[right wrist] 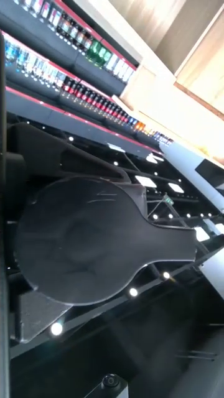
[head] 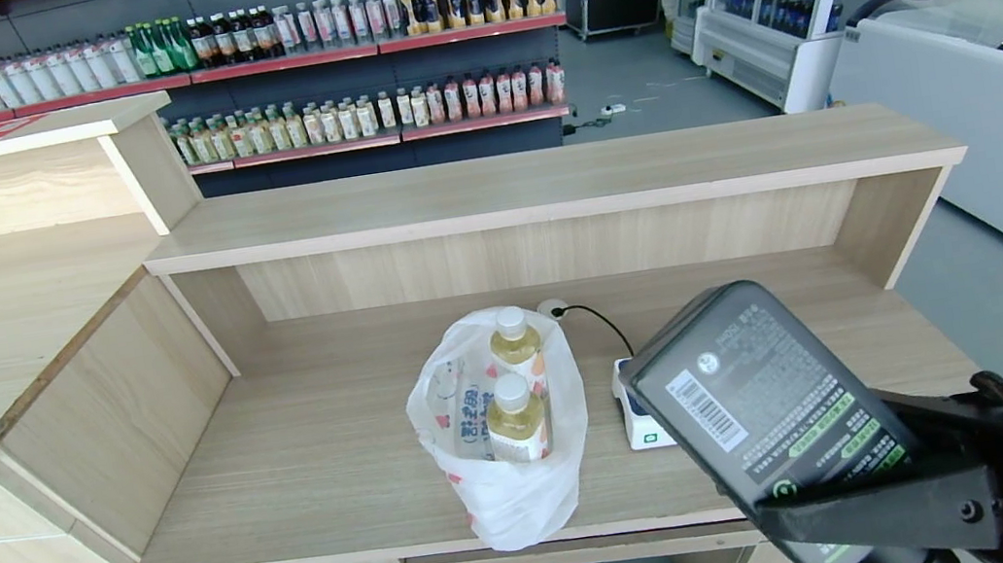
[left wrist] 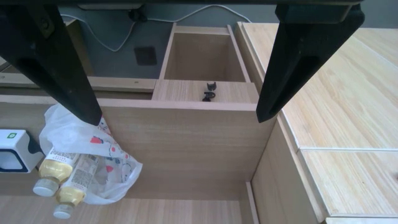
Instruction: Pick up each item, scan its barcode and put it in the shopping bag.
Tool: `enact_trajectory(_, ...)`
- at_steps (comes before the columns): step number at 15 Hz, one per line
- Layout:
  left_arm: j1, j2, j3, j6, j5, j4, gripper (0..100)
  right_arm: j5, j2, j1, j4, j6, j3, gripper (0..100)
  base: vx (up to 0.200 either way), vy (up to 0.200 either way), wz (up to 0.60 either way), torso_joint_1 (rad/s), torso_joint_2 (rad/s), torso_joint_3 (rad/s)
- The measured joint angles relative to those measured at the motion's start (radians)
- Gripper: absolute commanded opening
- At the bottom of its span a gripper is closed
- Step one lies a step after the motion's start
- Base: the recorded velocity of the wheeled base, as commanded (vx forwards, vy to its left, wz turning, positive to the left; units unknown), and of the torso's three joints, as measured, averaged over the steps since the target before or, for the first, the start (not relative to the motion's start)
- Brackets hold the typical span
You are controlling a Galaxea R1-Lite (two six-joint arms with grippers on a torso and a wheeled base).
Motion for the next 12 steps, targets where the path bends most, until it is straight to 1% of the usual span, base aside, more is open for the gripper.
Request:
enact_trajectory(2, 0.0, 0.0, 0.0, 0.0, 0.0, 0.0, 100, 0.002, 0.0, 0.0, 0.002, 0.0, 0.0, 0, 0.0, 0.0, 0.0, 0.0, 0.0, 0.0)
enact_trajectory(6, 0.0, 0.0, 0.0, 0.0, 0.0, 0.0, 100, 0.019, -0.014, -0.001, 0.087, -0.044, 0.0, 0, 0.0, 0.0, 0.0, 0.0, 0.0, 0.0)
enact_trajectory(12, 0.0, 0.0, 0.0, 0.0, 0.0, 0.0, 100, 0.02, -0.023, -0.002, 0.092, -0.045, -0.002, 0, 0.0, 0.0, 0.0, 0.0, 0.0, 0.0)
